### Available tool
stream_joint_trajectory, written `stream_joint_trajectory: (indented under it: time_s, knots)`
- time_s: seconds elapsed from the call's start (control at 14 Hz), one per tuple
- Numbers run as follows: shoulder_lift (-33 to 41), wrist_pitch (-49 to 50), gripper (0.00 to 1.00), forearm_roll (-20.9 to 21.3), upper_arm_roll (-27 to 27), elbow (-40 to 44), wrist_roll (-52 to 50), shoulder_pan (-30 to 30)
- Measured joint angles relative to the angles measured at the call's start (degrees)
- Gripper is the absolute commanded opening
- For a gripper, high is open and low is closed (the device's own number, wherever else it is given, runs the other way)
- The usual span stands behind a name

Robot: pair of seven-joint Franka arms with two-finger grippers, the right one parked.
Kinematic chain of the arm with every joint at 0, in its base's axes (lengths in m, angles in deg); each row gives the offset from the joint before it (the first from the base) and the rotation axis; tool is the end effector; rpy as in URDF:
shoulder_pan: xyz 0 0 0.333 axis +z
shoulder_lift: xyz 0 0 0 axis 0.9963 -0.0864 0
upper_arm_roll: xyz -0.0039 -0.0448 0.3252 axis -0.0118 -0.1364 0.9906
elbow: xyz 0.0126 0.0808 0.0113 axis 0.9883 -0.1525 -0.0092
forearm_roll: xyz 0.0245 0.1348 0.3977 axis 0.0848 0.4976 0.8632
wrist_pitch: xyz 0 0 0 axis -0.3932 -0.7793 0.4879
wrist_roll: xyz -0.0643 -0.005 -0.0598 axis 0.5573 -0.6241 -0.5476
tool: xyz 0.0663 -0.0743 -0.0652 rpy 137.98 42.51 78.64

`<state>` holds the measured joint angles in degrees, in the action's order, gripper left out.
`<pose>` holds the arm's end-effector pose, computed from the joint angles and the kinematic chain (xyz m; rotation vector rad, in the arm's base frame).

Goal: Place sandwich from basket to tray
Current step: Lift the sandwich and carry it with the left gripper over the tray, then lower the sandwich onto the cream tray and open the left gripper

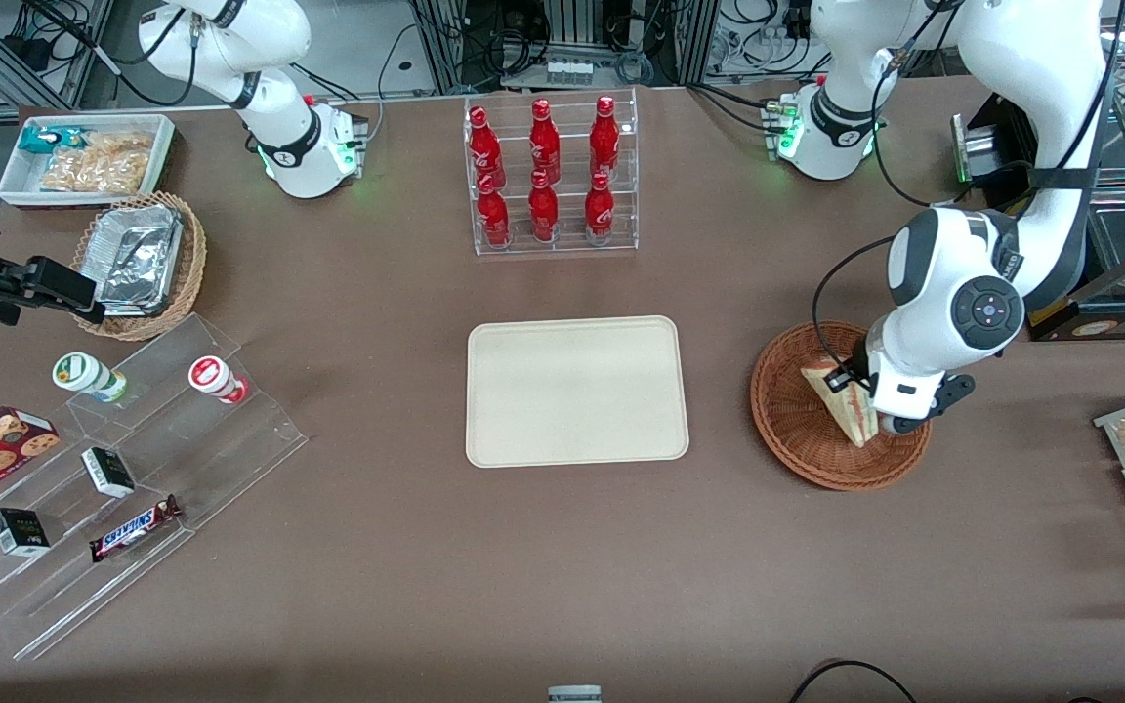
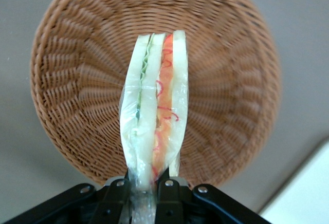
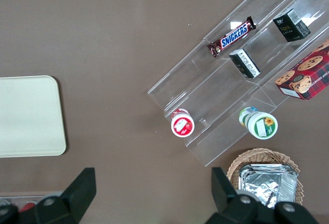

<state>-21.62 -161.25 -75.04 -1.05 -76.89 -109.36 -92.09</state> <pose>0.5840 -0.1237 0.3059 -3.0070 -0.6990 0.2702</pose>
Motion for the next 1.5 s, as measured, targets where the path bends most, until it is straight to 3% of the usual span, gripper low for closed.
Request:
stream_joint_trajectory:
  time_s: [0.29,0.86,1.21,1.5]
  knots:
    - [-5.38,5.45,0.02,-0.01,-0.31,10.41,6.99,-7.49]
    - [-19.08,5.63,0.0,-2.22,-1.4,23.27,3.94,-22.66]
    - [-21.55,2.34,0.0,-2.22,-1.59,24.78,-5.37,-31.76]
    - [-22.76,1.96,0.01,-2.21,-1.56,25.44,-7.8,-34.83]
